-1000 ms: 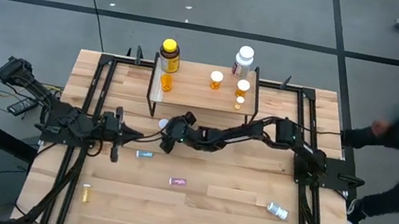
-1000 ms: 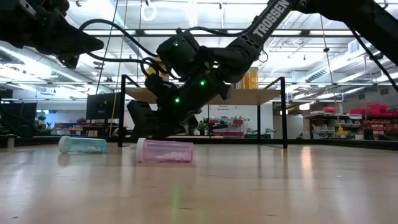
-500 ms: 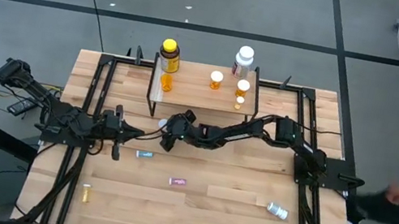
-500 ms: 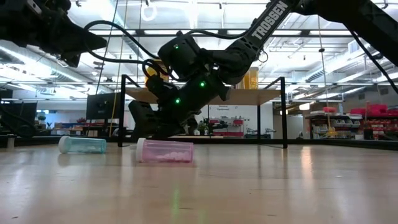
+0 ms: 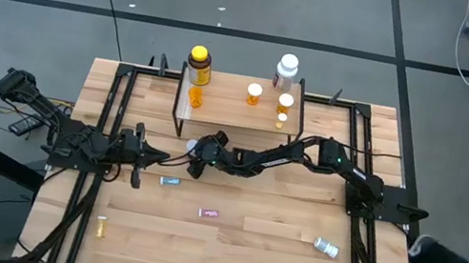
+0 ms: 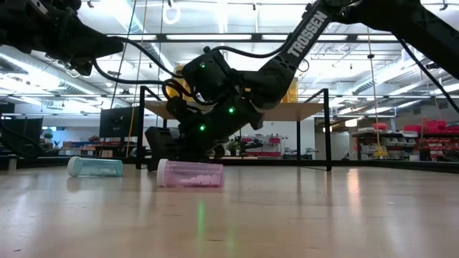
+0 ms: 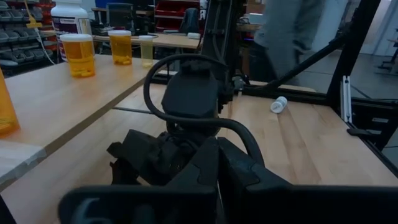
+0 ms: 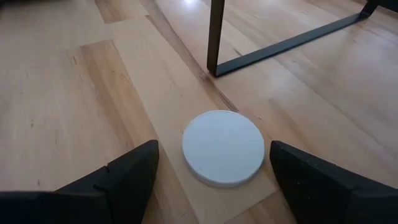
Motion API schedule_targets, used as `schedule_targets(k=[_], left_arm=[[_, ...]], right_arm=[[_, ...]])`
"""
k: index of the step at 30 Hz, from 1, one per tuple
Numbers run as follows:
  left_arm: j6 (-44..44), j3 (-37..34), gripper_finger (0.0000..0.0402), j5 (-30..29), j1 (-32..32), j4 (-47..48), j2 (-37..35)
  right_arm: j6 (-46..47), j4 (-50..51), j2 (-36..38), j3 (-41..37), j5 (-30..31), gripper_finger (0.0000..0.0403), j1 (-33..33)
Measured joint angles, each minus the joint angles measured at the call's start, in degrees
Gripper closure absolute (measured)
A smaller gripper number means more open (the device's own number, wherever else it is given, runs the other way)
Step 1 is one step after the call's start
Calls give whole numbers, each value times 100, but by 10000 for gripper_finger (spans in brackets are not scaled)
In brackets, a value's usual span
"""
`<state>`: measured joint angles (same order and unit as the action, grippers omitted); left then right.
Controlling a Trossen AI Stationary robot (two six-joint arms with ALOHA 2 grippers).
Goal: Pick and place medicine bottles onto shelf by color
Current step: Put the lid into the large orange pill bottle on the shelf
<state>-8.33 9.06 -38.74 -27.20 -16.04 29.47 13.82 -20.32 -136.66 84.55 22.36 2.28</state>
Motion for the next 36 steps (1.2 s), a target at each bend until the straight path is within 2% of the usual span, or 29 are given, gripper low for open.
schedule_targets(k=[8,16,21,36], left_arm=[[14,0,381,0,0,3,0],[6,0,395,2,0,3,0],[1,0,388,4,0,3,0],[1,0,394,4,0,3,0]], right_arm=[[14,-17,0,-7,4,91,11],[14,-70,-7,-9,-29,140,9],[14,-78,-7,-11,-25,161,9],[-6,100,81,-20,14,165,4]])
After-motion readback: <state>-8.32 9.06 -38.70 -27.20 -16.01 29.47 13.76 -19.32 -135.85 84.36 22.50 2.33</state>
